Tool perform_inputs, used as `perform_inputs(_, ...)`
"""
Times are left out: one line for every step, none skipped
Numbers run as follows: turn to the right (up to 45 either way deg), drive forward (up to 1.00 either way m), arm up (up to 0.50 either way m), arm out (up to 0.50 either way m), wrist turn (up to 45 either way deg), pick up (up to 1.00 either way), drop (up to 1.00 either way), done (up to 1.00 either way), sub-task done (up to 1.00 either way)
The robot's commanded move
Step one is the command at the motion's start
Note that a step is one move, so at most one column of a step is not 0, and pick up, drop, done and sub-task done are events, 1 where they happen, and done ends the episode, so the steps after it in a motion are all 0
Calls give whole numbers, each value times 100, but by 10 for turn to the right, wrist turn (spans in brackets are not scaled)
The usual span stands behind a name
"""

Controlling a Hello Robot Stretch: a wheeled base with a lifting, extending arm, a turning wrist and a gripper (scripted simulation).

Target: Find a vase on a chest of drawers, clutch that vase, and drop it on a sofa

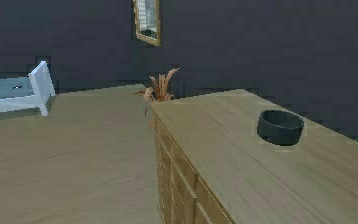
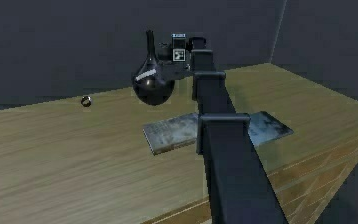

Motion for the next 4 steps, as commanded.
perform_inputs(0,0,0,0,-450,0,0,0,0)
perform_inputs(0,0,0,0,-450,0,0,0,0)
perform_inputs(0,0,0,0,-180,0,0,0,0)
perform_inputs(0,0,0,-42,0,0,0,0,0)
